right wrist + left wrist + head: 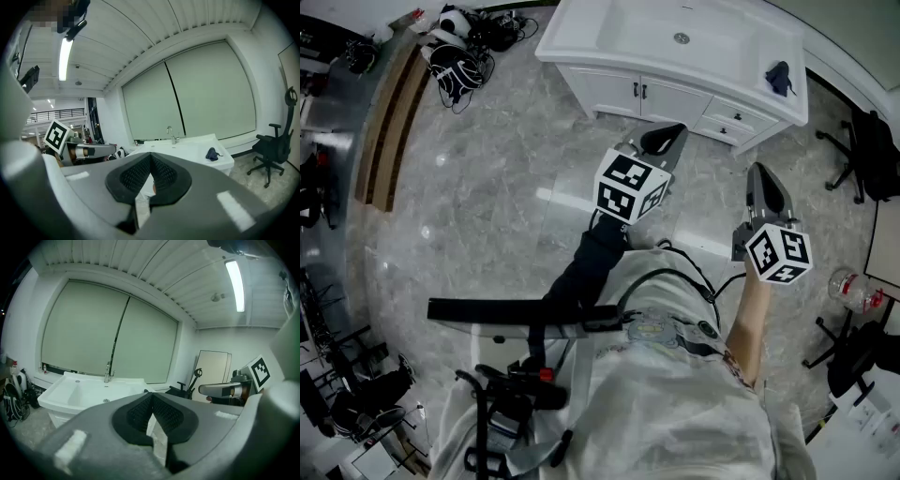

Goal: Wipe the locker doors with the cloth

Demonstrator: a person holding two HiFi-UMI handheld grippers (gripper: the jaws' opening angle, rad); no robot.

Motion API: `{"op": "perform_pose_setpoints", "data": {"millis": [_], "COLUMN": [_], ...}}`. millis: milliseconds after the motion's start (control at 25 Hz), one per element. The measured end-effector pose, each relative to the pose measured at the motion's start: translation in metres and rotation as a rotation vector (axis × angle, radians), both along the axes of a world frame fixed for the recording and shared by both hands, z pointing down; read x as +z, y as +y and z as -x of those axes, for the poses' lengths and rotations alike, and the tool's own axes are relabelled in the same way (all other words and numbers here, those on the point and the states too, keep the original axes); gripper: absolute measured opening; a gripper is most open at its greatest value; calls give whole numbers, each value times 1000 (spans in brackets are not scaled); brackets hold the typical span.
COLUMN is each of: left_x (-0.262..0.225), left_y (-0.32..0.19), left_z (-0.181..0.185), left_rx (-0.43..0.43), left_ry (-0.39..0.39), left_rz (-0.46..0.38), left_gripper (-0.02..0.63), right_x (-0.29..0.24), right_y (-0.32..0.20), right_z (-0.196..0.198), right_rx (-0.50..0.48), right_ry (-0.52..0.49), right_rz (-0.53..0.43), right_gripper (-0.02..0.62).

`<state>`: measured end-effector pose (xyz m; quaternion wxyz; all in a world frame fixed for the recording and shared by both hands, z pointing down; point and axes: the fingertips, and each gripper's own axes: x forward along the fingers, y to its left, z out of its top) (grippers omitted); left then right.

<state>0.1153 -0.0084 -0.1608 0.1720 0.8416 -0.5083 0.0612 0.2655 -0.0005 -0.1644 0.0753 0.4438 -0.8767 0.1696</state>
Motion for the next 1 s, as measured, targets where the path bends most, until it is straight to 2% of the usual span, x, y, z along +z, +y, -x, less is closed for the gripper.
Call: {"op": "perform_pose_setpoints", "data": {"millis": [1000], "left_x": [9], "left_y": [11], "left_z": [-18], "left_rx": [4], "left_ry": [-14], "left_rz": [20], "left_gripper": [2], "right_x": [8], "right_y": [14], "right_z": [-15], "right_rx": [-21], "right_ry": [-37], "right_rz": [13], "right_gripper": [6]}}
